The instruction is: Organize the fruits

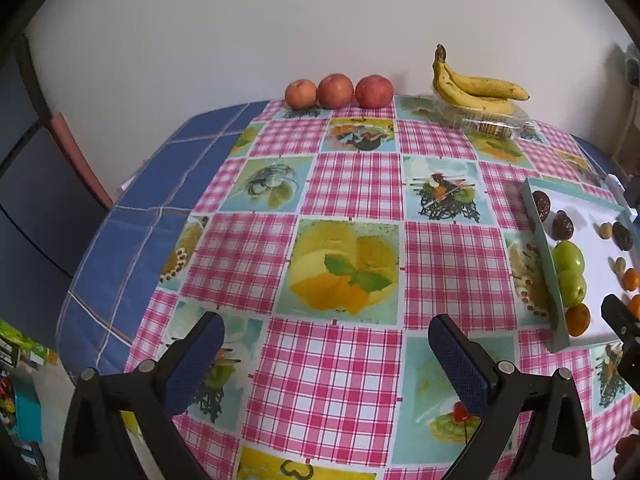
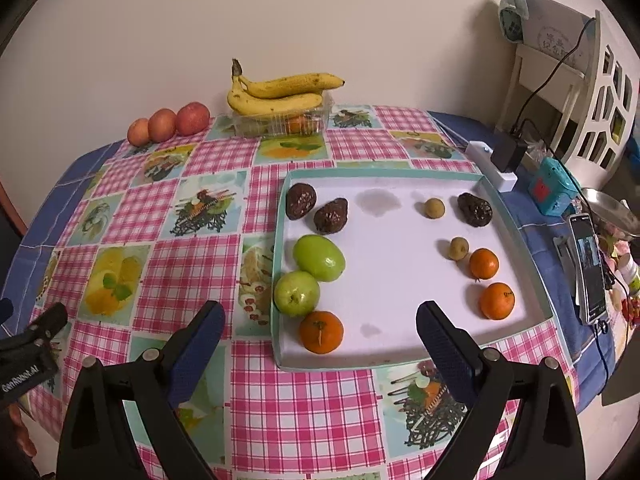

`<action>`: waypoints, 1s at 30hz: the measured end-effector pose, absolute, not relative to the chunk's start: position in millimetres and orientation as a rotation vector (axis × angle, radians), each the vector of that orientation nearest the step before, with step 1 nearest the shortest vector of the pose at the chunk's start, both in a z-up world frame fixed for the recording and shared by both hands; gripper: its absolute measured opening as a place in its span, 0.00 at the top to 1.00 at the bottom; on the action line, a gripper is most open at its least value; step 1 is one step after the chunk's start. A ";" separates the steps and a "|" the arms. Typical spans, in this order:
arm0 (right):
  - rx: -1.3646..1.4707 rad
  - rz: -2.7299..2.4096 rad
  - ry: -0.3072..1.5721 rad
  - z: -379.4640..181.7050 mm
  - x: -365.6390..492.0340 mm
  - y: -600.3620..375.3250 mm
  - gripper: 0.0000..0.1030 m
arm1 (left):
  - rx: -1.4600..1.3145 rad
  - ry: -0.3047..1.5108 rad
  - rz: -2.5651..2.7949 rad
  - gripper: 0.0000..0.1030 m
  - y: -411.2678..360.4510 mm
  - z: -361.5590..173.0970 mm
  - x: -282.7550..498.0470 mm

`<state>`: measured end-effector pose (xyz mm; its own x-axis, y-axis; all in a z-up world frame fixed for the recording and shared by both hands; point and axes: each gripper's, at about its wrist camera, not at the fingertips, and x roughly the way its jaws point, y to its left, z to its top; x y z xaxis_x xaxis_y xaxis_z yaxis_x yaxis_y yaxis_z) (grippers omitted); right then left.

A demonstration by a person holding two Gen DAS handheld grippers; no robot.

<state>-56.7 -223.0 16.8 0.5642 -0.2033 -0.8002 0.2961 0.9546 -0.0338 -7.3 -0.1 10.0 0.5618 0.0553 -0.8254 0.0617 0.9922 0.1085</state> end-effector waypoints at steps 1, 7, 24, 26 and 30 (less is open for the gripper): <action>0.112 -0.293 0.937 15.1 -55.7 -223.5 0.06 | 0.130 0.983 0.000 0.00 0.3 8.5 -6.5; 0.096 -0.289 0.979 8.0 -51.7 -221.5 0.06 | 0.112 1.049 -0.003 0.00 4.0 -2.4 -0.6; 0.047 -0.278 1.018 1.2 -46.8 -213.2 0.06 | 0.128 1.059 -0.019 0.00 0.6 -3.8 -1.2; 0.049 -0.279 1.016 1.4 -47.0 -213.1 0.06 | 0.128 1.059 -0.017 0.00 0.4 -3.8 -1.2; 0.050 -0.278 1.023 0.4 -46.7 -213.4 0.06 | 0.128 1.060 -0.017 0.00 0.7 -4.0 -1.3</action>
<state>-46.7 -213.4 0.4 0.4889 -0.2058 -0.8477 0.2522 0.9636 -0.0884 -1.3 0.7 -4.0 0.4897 0.0477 -0.8706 0.0758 0.9924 0.0970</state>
